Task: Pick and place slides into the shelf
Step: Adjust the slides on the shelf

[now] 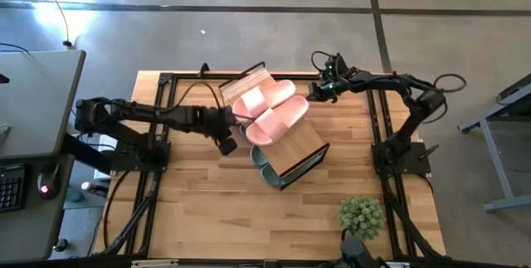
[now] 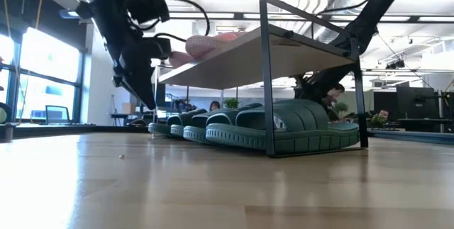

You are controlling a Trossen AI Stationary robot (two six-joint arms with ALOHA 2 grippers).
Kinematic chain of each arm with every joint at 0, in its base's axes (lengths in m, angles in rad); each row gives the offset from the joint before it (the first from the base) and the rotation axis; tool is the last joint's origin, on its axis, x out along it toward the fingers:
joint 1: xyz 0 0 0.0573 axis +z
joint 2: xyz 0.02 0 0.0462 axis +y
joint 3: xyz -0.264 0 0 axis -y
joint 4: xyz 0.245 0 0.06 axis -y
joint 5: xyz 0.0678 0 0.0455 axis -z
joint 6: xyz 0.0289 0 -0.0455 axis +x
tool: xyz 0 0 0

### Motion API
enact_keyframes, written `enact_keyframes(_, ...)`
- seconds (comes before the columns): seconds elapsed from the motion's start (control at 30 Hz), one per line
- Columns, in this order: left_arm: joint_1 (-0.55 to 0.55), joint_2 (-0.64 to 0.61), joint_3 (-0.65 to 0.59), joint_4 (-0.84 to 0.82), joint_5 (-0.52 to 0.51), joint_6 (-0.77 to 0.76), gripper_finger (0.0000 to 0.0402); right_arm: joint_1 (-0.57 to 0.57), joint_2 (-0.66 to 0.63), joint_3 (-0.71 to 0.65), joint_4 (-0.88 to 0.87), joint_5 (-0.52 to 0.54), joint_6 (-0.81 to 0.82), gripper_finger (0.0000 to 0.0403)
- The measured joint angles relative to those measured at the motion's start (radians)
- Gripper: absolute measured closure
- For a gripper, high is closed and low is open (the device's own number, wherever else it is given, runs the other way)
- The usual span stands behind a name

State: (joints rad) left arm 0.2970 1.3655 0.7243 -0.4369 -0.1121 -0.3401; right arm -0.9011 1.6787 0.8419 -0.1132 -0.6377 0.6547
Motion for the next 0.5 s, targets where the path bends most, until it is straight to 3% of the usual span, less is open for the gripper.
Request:
enact_keyframes(0.1,0.082,0.000,-0.007,0.016,0.058,0.083,0.0401,-0.009,0.037,0.025,0.000,0.000,0.033,0.0403)
enact_keyframes(0.27,0.213,-0.038,-0.127,0.204,0.192,0.143,0.0402,-0.009,0.050,0.048,0.006,0.029,0.059,0.0403)
enact_keyframes(0.5,0.266,-0.069,-0.260,0.333,0.231,0.087,0.0402,-0.017,0.069,0.049,-0.001,0.052,0.074,0.0403)
